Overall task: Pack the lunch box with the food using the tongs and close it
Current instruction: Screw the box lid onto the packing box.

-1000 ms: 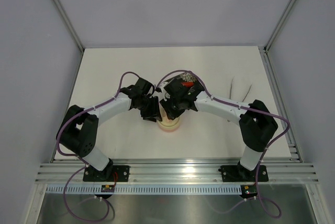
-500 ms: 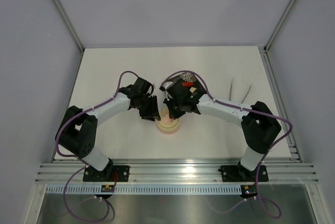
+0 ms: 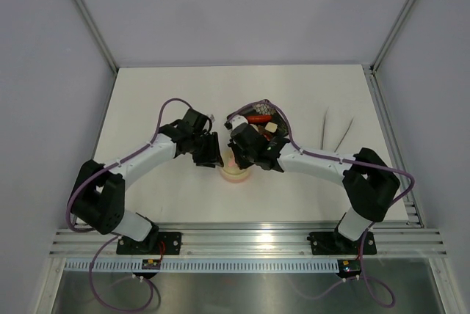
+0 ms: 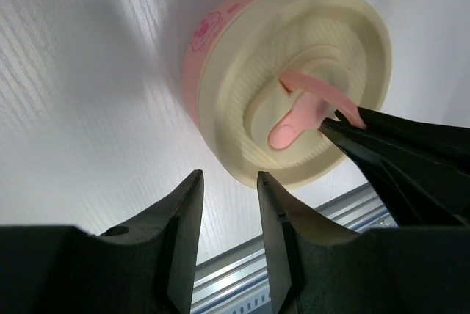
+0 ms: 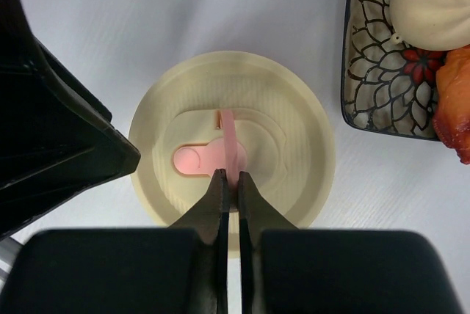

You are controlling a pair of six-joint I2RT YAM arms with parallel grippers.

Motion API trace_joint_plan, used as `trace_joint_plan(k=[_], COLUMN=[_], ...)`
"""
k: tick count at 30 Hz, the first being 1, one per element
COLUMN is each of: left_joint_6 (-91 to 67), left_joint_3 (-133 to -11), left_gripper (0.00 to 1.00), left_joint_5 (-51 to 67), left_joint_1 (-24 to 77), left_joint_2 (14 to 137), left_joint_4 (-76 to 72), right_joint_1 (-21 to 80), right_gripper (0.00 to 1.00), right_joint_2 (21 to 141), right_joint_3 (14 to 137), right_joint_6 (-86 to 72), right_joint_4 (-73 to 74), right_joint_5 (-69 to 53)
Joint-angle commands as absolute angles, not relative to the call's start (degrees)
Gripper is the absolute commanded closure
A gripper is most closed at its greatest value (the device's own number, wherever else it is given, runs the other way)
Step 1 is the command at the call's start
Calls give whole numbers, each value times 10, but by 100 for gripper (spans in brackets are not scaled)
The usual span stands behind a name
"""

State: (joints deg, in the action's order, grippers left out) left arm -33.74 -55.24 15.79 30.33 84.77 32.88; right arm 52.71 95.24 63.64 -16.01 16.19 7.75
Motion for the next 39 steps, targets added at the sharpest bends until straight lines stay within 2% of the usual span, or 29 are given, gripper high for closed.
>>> trace_joint_plan(k=[1,13,27,39], left_joint_6=[-344,-336,-338,-336], left_joint_3=[-556,-552,-547,-543], left_gripper=[61,61,62,62], left_joint_5=[158,163,164,168], left_joint_1=[305,265,262,259], left_joint_2=[818,790,792,796], left_joint_4=[319,333,327,323], right_joint_1=[541,568,581,591], right_gripper=[100,100,100,100], right_joint_2=[932,969,872,862], right_joint_3=[649,588,630,558], right_joint_6=[-148,-182,-158,-190], right_joint_4=[149,89,124,88], right_joint_5=[134,150,197,191])
